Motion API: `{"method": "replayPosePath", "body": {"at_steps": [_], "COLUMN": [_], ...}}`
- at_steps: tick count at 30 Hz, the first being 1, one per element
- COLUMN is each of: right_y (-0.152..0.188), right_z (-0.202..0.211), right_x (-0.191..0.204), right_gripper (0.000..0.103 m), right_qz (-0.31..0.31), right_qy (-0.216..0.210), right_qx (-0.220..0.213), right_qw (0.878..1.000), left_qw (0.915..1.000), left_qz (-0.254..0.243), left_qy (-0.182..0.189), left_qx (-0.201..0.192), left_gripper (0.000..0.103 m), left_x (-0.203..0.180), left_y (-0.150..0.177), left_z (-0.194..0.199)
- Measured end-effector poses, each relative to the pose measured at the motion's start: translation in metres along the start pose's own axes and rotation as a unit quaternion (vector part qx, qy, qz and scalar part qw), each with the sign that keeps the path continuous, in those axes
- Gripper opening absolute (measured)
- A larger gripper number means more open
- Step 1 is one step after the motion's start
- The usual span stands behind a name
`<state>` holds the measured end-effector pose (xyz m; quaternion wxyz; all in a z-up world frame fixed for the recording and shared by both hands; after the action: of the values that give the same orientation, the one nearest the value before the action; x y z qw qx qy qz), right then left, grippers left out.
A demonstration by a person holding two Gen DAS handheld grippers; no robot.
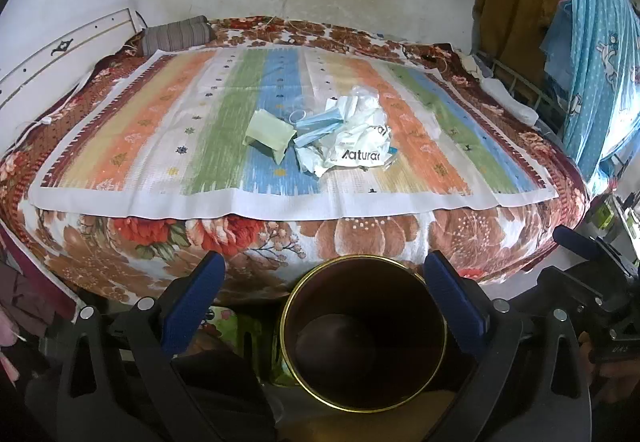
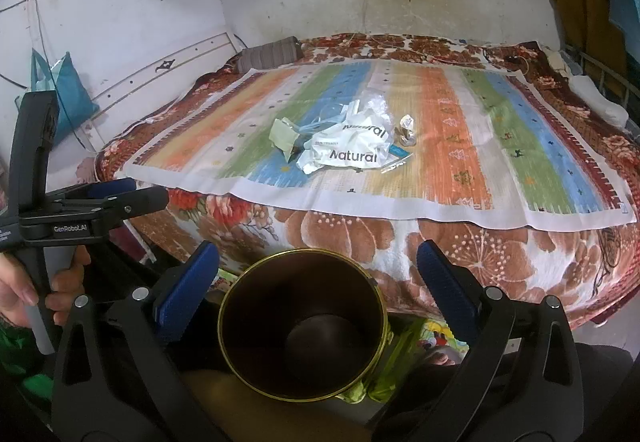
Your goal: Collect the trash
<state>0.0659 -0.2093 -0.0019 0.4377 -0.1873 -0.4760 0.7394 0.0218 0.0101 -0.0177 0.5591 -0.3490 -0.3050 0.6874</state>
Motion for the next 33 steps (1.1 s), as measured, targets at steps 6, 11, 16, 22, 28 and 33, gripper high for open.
{"method": "replayPosePath", "body": {"at_steps": [6,11,16,22,28,33], "right_y": [0.0,0.0,0.0,0.0,-0.007,-0.016], "right_z": [-0.001,-0.001,-0.001,-0.003,-0.01,-0.024], "right_x": [0.001,0.002,0.0,-0.001,-0.008,-0.012], "right_gripper": [0.094,0.094,0.094,0.094,0.094,0.094], "right_qz": [-0.002,-0.002,-0.003,-0.009,-0.019,-0.022], "right_qy": [-0.002,-0.002,-0.002,-0.005,-0.018,-0.019], "right_qx": [0.002,0.003,0.002,0.003,0.01,0.017], "right_qw": [1.0,1.0,1.0,1.0,1.0,0.999], "left_qw": [1.0,1.0,0.9999,0.9998,0.9996,0.9981], "left_qz": [-0.004,0.002,0.002,0.018,0.026,0.059], "left_qy": [-0.008,-0.007,-0.011,-0.012,0.013,0.018], "left_qx": [-0.002,-0.003,-0.005,-0.003,-0.001,-0.003], "left_gripper": [0.097,0.097,0.097,0.097,0.097,0.097], "left_x": [-0.001,0.001,0.003,0.01,0.008,0.016], "left_y": [0.0,0.0,-0.002,-0.004,-0.01,-0.021], "left_z": [0.0,0.0,-0.001,-0.003,-0.008,-0.019]}}
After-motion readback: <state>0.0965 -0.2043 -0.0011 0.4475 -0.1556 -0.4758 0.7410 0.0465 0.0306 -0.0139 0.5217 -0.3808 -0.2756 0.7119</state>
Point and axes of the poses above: each gripper's, at about its wrist camera, not at the fingertips, and z roughly against the way its jaws point, x to its left, y to its underside, the point moved 3 cm from there along -z, roughly the way its jaws point, and after that the axes turned 10 degrees about -x, right-handed, at the moved point
